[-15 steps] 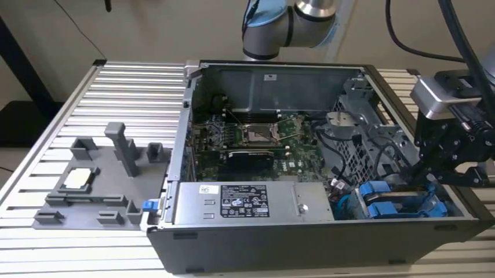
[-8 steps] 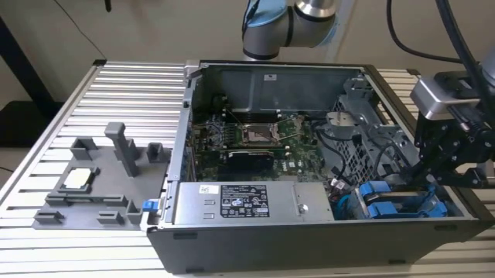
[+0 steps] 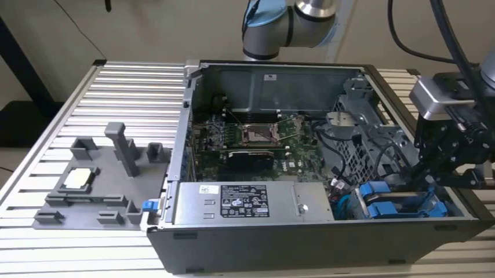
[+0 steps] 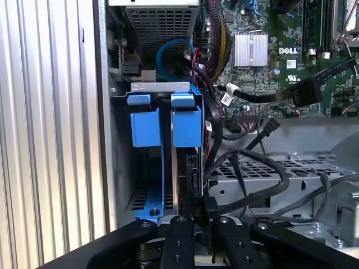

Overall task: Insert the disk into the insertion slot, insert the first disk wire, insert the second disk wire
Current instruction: 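Insert the first disk wire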

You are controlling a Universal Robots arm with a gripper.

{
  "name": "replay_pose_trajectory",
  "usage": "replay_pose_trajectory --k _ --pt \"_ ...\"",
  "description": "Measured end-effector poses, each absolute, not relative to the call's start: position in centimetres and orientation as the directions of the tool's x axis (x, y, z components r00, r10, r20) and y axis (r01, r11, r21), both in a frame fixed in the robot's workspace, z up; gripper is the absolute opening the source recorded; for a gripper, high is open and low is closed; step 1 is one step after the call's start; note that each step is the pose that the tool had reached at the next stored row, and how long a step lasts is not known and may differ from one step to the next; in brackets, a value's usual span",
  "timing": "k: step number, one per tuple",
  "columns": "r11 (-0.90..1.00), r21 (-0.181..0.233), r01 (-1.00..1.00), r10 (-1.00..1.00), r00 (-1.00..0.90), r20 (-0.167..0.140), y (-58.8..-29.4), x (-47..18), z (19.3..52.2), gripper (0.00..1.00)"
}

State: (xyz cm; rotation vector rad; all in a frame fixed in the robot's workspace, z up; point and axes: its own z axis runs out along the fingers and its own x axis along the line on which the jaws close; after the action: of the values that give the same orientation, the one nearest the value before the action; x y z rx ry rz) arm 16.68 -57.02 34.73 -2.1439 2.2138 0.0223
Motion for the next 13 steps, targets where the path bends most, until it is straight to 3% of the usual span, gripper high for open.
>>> replay_pose_trajectory --k 13 --pt "0.074 -0.028 -0.997 -0.996 -0.073 -0.053 -57.04 16.68 34.26 0.19"
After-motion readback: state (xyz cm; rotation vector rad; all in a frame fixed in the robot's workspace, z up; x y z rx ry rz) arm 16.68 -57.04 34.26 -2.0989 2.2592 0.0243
